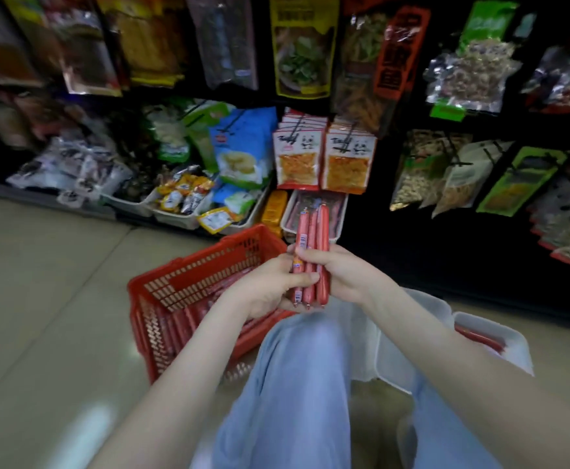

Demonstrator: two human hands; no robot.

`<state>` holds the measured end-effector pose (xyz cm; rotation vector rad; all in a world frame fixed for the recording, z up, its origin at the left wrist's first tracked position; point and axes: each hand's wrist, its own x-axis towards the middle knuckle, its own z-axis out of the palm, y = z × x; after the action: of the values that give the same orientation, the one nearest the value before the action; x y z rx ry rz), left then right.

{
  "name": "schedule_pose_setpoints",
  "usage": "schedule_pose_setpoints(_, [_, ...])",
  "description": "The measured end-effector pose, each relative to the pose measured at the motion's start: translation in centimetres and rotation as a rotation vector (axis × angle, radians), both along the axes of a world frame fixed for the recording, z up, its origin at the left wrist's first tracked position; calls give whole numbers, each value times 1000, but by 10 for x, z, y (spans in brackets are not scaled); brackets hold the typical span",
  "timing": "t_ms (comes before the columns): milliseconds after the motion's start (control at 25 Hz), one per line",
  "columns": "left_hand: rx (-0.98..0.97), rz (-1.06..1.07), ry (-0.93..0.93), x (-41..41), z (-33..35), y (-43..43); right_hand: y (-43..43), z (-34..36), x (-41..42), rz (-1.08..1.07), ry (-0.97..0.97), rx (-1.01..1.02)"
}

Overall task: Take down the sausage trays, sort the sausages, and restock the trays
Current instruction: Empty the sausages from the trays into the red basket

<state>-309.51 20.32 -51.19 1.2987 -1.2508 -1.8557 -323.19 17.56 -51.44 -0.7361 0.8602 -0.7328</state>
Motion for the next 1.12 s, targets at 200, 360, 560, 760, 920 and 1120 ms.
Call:
schedule_pose_setpoints(200, [77,417,-121,85,-55,7,-39,-46,63,26,357,-268])
schedule_pose_setpoints(360, [-17,675,-563,147,-134,-17,-99,-127,87,581,1308,-980])
schedule_pose_setpoints(560, [-185,385,-895,166,-244,-55,-131,-254,137,976,1468,-1215])
schedule_pose_setpoints(760, [-181,-48,-1176,143,-353,-102,-157,-358,144,1178,1436,-1051])
schedule_pose_setpoints(920, [-86,-88,-1187,131,-398,-114,-181,-384,140,1320,1332,-988])
schedule_pose_setpoints(1120, [-91,-19,-1299,124,-389,-120,-186,-381,124,1212,1367,-880])
